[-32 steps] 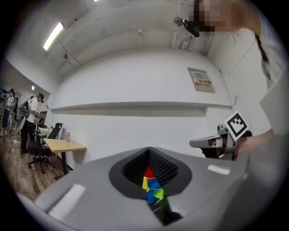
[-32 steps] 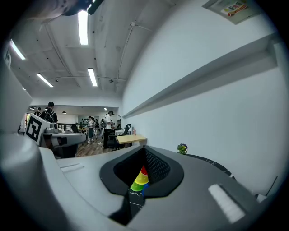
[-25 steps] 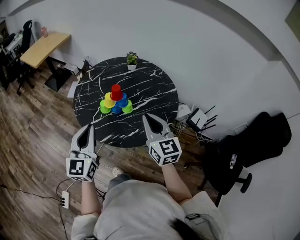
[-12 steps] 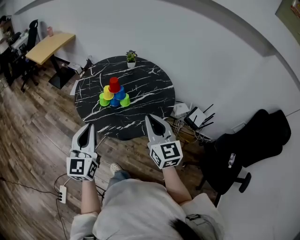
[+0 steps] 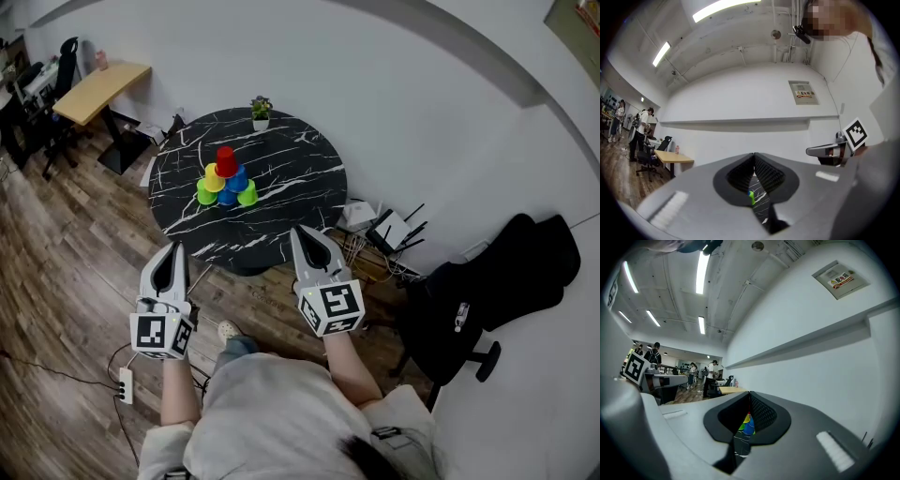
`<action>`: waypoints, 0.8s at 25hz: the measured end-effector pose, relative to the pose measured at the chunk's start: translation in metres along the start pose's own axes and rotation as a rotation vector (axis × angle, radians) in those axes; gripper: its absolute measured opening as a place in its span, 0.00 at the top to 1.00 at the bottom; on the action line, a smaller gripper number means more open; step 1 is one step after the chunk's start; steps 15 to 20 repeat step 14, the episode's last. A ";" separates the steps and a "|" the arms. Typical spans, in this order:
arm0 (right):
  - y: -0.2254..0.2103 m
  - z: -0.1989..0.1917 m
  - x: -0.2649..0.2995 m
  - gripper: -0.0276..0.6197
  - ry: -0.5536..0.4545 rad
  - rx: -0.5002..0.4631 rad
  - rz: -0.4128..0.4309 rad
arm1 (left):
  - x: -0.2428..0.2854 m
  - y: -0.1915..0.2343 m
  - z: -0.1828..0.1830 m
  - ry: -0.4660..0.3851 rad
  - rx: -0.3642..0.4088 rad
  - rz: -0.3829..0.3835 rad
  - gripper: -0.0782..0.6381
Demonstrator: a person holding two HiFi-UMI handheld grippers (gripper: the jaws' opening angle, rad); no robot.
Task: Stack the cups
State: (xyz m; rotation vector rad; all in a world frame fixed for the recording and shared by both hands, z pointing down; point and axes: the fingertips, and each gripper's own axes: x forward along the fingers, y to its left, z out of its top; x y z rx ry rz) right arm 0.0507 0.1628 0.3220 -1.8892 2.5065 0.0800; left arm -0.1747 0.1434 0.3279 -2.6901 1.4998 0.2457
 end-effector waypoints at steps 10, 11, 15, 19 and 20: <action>0.002 0.002 -0.008 0.95 -0.009 0.013 -0.002 | -0.005 -0.007 0.003 0.000 -0.010 -0.003 0.81; 0.002 0.002 -0.009 0.95 -0.010 0.014 -0.002 | -0.005 -0.009 0.003 0.001 -0.010 -0.005 0.81; 0.000 0.002 -0.010 0.95 -0.013 0.016 -0.002 | -0.004 -0.012 0.002 -0.003 -0.007 -0.011 0.81; 0.000 0.002 -0.010 0.95 -0.013 0.016 -0.002 | -0.004 -0.012 0.002 -0.003 -0.007 -0.011 0.81; 0.000 0.002 -0.010 0.95 -0.013 0.016 -0.002 | -0.004 -0.012 0.002 -0.003 -0.007 -0.011 0.81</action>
